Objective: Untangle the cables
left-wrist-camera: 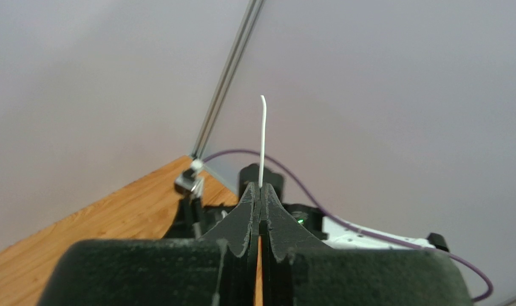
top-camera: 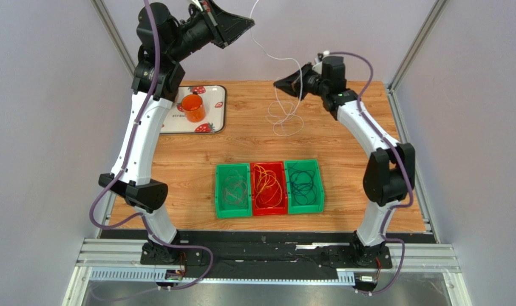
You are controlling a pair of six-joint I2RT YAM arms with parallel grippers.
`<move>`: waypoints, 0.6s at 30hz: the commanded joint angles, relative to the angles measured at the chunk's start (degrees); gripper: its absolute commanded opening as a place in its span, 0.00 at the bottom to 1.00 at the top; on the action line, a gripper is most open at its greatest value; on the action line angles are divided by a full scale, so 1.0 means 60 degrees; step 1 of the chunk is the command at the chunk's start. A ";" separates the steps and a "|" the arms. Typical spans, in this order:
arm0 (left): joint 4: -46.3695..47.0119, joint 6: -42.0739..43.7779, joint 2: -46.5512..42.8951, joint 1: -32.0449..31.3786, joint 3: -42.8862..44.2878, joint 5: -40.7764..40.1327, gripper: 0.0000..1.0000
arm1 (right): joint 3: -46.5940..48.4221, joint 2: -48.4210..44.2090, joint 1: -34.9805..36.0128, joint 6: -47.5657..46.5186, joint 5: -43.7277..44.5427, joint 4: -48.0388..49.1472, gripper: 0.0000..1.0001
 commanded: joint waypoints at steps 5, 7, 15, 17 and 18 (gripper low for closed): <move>0.0035 -0.0635 0.0668 -0.0075 -0.0209 -0.0564 0.00 | 0.0444 -0.2186 -0.0151 -0.1237 -0.0788 0.0366 0.00; 0.0020 -0.0664 0.0800 -0.0104 -0.0297 -0.0681 0.00 | 0.0487 -0.2566 -0.0210 -0.1442 -0.0773 0.0366 0.00; 0.0005 -0.0810 0.1458 -0.0294 -0.0327 -0.0756 0.00 | 0.0503 -0.3724 -0.0327 -0.1911 -0.0715 0.0380 0.00; 0.0005 -0.0825 0.1649 -0.0397 -0.0224 -0.0580 0.00 | 0.0488 -0.3915 -0.0342 -0.2014 -0.0700 0.0380 0.00; -0.0082 -0.0753 0.1868 -0.0513 0.0008 -0.0507 0.00 | 0.0473 -0.4104 -0.0400 -0.2029 -0.0700 0.0366 0.00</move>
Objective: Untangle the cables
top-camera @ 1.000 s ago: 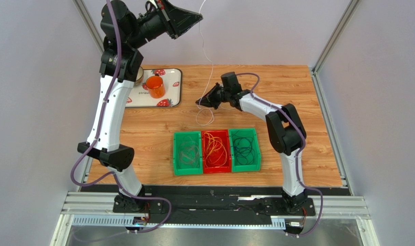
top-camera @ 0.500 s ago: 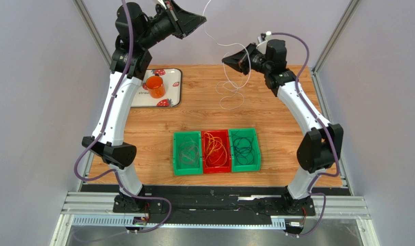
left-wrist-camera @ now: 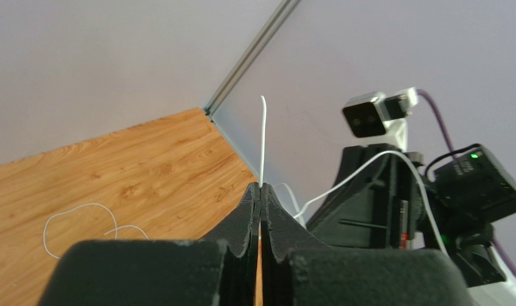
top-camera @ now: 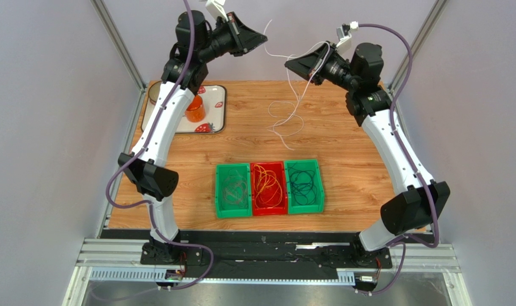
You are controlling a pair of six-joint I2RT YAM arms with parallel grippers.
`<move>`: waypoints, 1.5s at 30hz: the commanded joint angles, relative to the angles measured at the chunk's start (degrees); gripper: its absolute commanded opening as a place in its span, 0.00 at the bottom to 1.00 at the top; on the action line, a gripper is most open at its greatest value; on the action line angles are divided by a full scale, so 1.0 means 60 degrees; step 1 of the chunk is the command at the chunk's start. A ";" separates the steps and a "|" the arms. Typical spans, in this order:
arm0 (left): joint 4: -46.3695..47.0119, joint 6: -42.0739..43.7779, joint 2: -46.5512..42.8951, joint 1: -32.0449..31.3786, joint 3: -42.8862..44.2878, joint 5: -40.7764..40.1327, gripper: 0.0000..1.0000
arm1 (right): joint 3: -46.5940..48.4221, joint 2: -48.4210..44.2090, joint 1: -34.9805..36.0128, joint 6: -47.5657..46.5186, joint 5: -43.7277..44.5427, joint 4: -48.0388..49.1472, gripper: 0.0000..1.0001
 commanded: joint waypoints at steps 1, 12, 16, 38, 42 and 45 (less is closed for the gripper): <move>-0.0020 -0.0075 0.0511 -0.0387 0.0575 0.0320 0.00 | 0.0145 -0.1027 -0.0109 -0.0455 -0.0125 0.0173 0.00; 0.0782 -0.1260 0.0455 -0.0710 -0.1015 0.0541 0.00 | 0.0247 -0.2038 -0.0138 -0.1010 -0.0388 -0.0968 0.00; 0.1648 -0.1495 -0.0249 -0.0768 -0.2848 0.0395 0.00 | 0.0365 -0.2360 -0.0153 -0.1801 -0.0242 -0.1994 0.00; 0.1224 -0.0323 -0.2726 -0.2451 -0.7378 -0.0646 0.00 | -0.1291 -0.4353 -0.0080 -0.4453 -0.0479 -0.7469 0.00; 0.1151 -0.0162 -0.2462 -0.2906 -0.7481 -0.0806 0.00 | -0.1393 -0.4485 -0.0036 -0.4849 -0.0198 -0.8147 0.00; 0.1151 -0.0177 -0.2257 -0.3126 -0.7598 -0.0865 0.00 | -0.1495 -0.4471 0.0052 -0.5083 -0.0110 -0.8513 0.00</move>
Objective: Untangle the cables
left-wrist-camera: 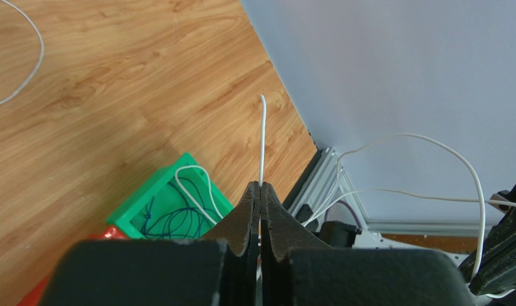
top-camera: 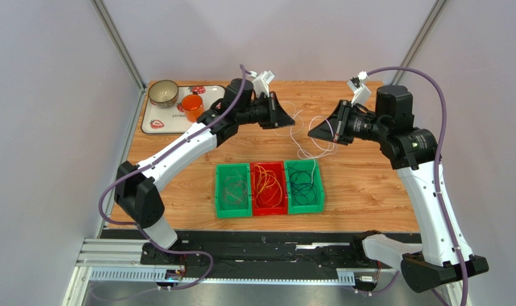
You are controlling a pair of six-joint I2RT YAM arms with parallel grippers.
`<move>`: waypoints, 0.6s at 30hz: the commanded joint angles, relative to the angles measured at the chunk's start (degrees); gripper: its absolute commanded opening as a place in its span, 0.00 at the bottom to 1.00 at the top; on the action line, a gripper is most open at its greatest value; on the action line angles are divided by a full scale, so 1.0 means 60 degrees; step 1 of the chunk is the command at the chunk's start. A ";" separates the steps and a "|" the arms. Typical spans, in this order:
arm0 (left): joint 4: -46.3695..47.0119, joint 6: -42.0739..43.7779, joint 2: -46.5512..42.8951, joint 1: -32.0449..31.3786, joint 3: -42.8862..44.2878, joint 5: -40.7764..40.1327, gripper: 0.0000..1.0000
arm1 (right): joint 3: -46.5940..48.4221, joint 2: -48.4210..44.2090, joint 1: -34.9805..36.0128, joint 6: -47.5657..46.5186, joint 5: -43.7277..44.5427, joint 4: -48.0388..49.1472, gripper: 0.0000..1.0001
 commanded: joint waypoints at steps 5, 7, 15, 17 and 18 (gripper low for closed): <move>-0.0048 0.0384 0.0279 -0.0695 -0.0440 -0.0331 0.00 | 0.0031 -0.0293 0.0165 -0.0852 0.0481 -0.1219 0.00; -0.0121 0.0472 0.0206 -0.0768 -0.0499 -0.0404 0.00 | 0.0046 -0.0307 0.0180 -0.0852 0.0452 -0.1220 0.00; -0.1935 0.1350 -0.1097 -0.0754 -0.0310 -0.1940 0.00 | 0.0908 0.0116 0.1686 -0.0501 0.0129 -0.0707 0.00; -0.2360 0.1498 -0.1563 -0.0725 -0.0440 -0.2103 0.00 | 0.1303 0.0512 0.2401 -0.0530 0.0392 -0.0780 0.00; -0.2421 0.1498 -0.1755 -0.0695 -0.0557 -0.2263 0.00 | 0.1668 0.0644 0.2624 -0.0530 0.0495 -0.0795 0.00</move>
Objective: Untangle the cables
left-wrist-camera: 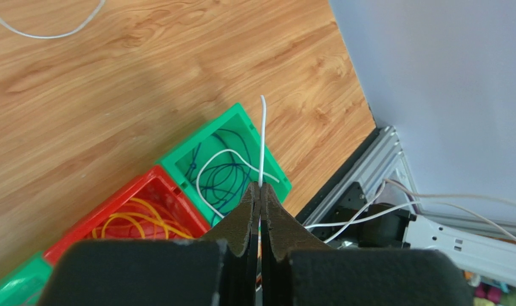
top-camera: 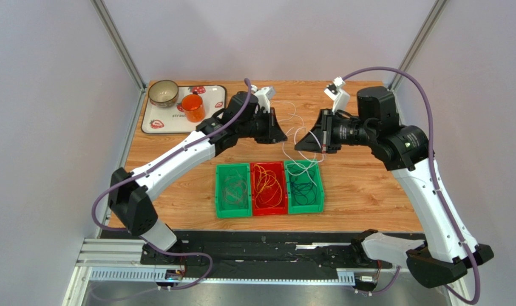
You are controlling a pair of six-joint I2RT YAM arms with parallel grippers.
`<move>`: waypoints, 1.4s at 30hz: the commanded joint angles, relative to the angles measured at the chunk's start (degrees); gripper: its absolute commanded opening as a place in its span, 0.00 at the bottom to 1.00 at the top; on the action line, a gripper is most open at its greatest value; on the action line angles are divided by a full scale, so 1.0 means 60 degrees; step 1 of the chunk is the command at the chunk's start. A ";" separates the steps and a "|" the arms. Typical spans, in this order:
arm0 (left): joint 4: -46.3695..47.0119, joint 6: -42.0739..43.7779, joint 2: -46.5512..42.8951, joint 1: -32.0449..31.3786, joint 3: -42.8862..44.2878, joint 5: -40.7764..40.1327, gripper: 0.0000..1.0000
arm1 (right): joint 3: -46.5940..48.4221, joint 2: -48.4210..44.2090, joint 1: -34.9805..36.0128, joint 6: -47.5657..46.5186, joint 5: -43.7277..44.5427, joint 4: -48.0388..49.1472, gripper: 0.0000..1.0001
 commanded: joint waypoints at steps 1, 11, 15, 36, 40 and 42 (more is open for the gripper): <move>-0.1051 0.0580 -0.1439 0.0110 0.0058 -0.0912 0.00 | 0.1299 0.0531 0.1161 0.0031 0.0248 0.0203 0.00; -0.2780 0.0887 -0.4441 0.1223 -0.1318 -0.2743 0.00 | 0.2765 0.2450 0.3167 -0.0028 0.0864 0.0393 0.00; -0.3132 0.0917 -0.5146 0.1604 -0.1817 -0.3360 0.00 | 0.3146 0.3415 0.3638 -0.0101 0.0894 0.0525 0.00; -0.1903 0.0316 -0.4928 0.2132 -0.4703 -0.2613 0.00 | 0.2033 0.5087 0.4048 -0.0613 0.1830 0.0306 0.00; -0.1669 0.0287 -0.4577 0.2132 -0.5376 -0.2715 0.00 | 0.2282 0.5628 0.4341 -0.0775 0.2139 -0.0016 0.00; -0.1566 0.0243 -0.4459 0.2132 -0.5568 -0.2672 0.00 | 0.2487 0.5893 0.4546 -0.0819 0.2138 -0.0075 0.00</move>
